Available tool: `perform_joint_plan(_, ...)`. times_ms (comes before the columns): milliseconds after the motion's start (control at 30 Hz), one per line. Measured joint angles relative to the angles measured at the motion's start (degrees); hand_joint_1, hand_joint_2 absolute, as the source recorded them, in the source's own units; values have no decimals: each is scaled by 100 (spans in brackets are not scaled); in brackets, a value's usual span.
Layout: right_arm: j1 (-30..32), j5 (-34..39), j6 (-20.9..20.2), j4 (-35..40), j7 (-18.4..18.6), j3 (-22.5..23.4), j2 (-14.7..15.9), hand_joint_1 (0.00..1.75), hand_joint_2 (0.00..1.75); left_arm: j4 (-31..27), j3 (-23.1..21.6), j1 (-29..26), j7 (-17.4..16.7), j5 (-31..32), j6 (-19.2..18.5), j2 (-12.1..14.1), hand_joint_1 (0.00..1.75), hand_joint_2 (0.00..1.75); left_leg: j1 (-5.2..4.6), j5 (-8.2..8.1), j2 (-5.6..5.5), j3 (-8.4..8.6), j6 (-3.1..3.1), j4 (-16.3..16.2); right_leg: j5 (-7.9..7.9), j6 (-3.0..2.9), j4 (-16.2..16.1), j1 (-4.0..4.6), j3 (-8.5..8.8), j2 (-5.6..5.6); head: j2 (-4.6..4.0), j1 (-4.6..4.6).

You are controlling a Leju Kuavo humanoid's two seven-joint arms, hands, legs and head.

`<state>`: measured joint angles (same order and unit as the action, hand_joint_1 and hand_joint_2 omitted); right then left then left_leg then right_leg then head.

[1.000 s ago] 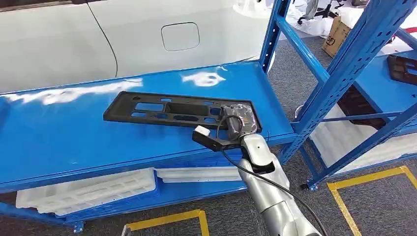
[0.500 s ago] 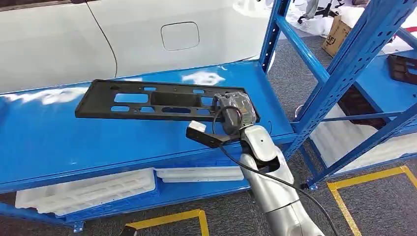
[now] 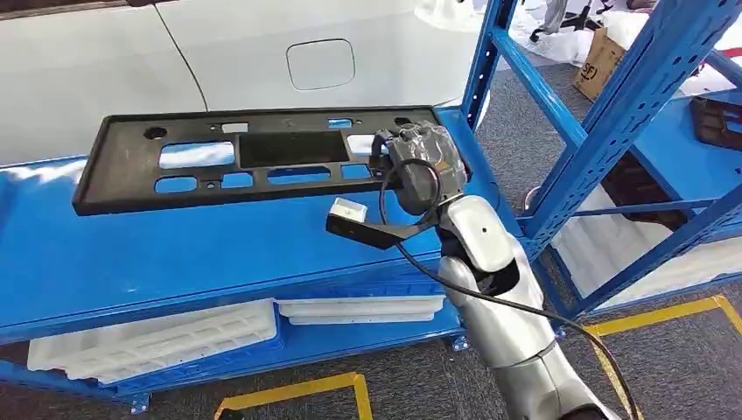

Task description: Take the parts from the cabinet and place them on the table.

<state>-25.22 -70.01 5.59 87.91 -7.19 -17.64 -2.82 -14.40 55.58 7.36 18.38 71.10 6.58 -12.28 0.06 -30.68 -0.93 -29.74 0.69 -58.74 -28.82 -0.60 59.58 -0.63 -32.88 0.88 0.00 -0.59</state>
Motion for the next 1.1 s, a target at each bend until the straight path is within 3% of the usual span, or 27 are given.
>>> perform_joint_plan(233, -74, 417, -212, 467, -74, -144, 273, 175, 175, 0, 20, -39, -37, -135, -2, 0, 0, 0, 0, 0, 0, 0, 0, 1, 0, 0, 0, 0, 0, 0, 0, 2)
perform_joint_plan(367, -99, 467, -243, 574, -83, -243, 408, 175, 175, 0, 144, -52, -328, -356, -68, 0, 0, 0, 0, 0, 1, 0, 0, 0, 0, 0, 0, 0, 1, 0, 0, 2)
perform_joint_plan(533, -113, 472, -238, 579, -53, -330, 511, 175, 175, 0, 302, -81, -311, -494, -133, 0, 0, 0, 0, 0, -1, 0, 0, 0, 0, 0, 0, 0, 1, -1, 0, 2)
perform_joint_plan(733, -118, 476, -229, 590, -33, -385, 577, 175, 175, 0, 387, -97, -310, -509, -133, 0, 0, 0, -14, -9, -2, -29, -36, -57, 38, 54, -24, -19, -3, 0, 0, 2)
perform_joint_plan(767, -122, 476, -229, 605, -31, -393, 579, 175, 175, 0, 402, -96, -310, -511, -133, 0, 0, 0, -18, 15, -1, -29, -70, -39, 63, 89, -61, -21, 8, 3, 0, 2)
perform_joint_plan(800, -128, 476, -227, 638, -28, -404, 588, 175, 175, 0, 413, -95, -310, -511, -133, -4, 0, 0, 42, 86, 13, 13, -128, 79, 60, 117, -84, 28, 27, 8, 0, 2)
perform_joint_plan(833, -132, 476, -221, 662, -29, -406, 620, 175, 175, 0, 420, -95, -310, -514, -144, -11, 0, 0, 67, 132, 46, 40, -137, 154, -1, 125, -34, 11, -20, -13, 0, -2)
perform_joint_plan(867, -163, 476, -216, 673, -31, -411, 625, 175, 175, 0, 428, -95, -310, -525, -153, -13, 0, 0, 81, 152, 52, 32, -167, 171, -138, 133, 182, 9, -130, -15, 0, -13)
perform_joint_plan(933, -166, 485, -205, 677, -26, -415, 662, 175, 175, 0, 452, -117, -315, -529, -171, -13, 0, 0, 97, 152, 75, 21, -167, 169, -521, 169, 1114, -25, -595, -16, 0, -22)
perform_joint_plan(1000, -150, 485, -205, 677, -26, -424, 675, 175, 175, 0, 457, -131, -317, -542, -184, -13, 0, 0, 112, 148, 85, 21, -163, 165, -605, 199, 1657, -63, -908, -19, 0, -20)
perform_joint_plan(1033, -143, 485, -205, 677, -26, -424, 708, 175, 175, 0, 461, -132, -317, -546, -186, -13, 0, 0, 134, 143, 84, 26, -154, 162, -458, 225, 1612, -91, -927, -26, 0, -20)
perform_joint_plan(1100, -146, 485, -199, 677, -24, -422, 728, 175, 175, 0, 463, -131, -317, -551, -190, -13, 0, 0, 202, 84, 74, 38, -62, 105, 209, 284, 670, -147, -576, -43, 0, -22)
